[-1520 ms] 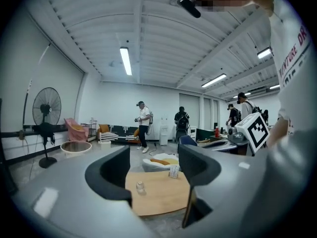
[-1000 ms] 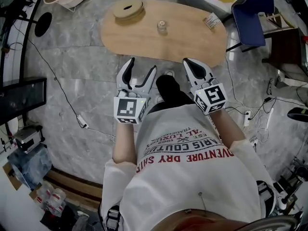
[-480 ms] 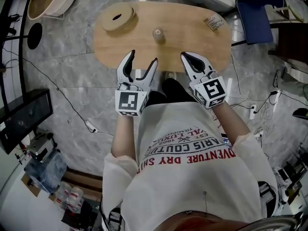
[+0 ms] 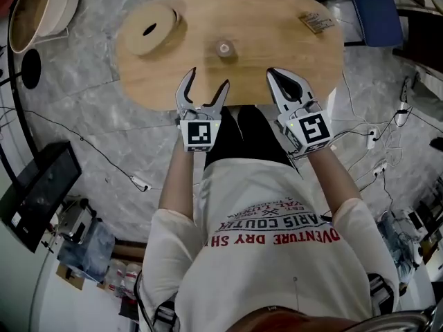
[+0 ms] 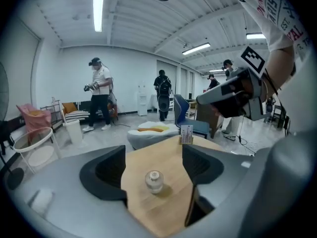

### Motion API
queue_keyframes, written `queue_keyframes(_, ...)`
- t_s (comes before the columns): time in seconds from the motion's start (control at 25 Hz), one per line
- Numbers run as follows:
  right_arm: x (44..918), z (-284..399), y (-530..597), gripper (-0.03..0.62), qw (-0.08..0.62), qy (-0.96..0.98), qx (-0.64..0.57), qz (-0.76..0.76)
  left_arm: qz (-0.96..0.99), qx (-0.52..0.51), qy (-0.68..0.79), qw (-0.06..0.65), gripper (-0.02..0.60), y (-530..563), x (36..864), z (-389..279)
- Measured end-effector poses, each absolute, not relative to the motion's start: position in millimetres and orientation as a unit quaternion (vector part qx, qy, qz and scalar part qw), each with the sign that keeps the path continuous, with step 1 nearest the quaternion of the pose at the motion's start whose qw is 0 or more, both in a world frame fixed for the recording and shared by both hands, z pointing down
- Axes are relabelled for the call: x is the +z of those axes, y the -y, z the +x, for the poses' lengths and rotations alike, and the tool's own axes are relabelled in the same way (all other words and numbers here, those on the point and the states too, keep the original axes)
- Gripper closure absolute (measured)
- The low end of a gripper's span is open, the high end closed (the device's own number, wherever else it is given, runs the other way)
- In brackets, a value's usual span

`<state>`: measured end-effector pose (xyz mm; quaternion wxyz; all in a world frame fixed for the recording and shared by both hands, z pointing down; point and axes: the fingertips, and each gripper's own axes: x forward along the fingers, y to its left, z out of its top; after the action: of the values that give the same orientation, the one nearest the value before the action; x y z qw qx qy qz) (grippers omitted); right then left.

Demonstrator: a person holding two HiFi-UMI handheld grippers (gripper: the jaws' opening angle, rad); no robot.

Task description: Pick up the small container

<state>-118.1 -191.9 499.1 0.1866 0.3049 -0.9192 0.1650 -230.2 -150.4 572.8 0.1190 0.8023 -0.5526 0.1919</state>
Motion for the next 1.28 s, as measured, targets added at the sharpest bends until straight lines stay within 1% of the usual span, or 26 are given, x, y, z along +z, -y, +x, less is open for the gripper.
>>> queue_keyframes(0.12, 523, -121, 208, 0.588, 0.184, 0.913, 0.157, 0.329, 0.813, 0.203, 0.525, 0.150, 0.216, 158, 622, -226)
queue_keyframes(0.32, 558, -127, 226, 0.588, 0.186, 0.908, 0.132, 0.352, 0.814, 0.196, 0.513, 0.191, 0.201, 174, 685, -222)
queue_keyframes(0.56, 605, -119, 229, 0.588, 0.182, 0.902, 0.146, 0.364, 0.807, 0.179, 0.524, 0.206, 0.186, 199, 746, -215)
queue_keyframes(0.72, 632, -110, 222, 0.588, 0.186, 0.897, 0.158, 0.368, 0.810, 0.173, 0.522, 0.204, 0.179, 208, 775, -206)
queue_keyframes(0.96, 659, -99, 219, 0.588, 0.188, 0.891, 0.176, 0.375, 0.799, 0.153, 0.546, 0.200, 0.179, 237, 797, -202)
queue_keyframes(1.2, 673, -87, 217, 0.588, 0.200, 0.886, 0.188, 0.374, 0.789, 0.164, 0.571, 0.153, 0.176, 245, 799, -198)
queue_keyframes(1.28, 677, -84, 219, 0.588, 0.200, 0.884, 0.191, 0.376, 0.779, 0.169, 0.585, 0.150, 0.178, 247, 800, -201)
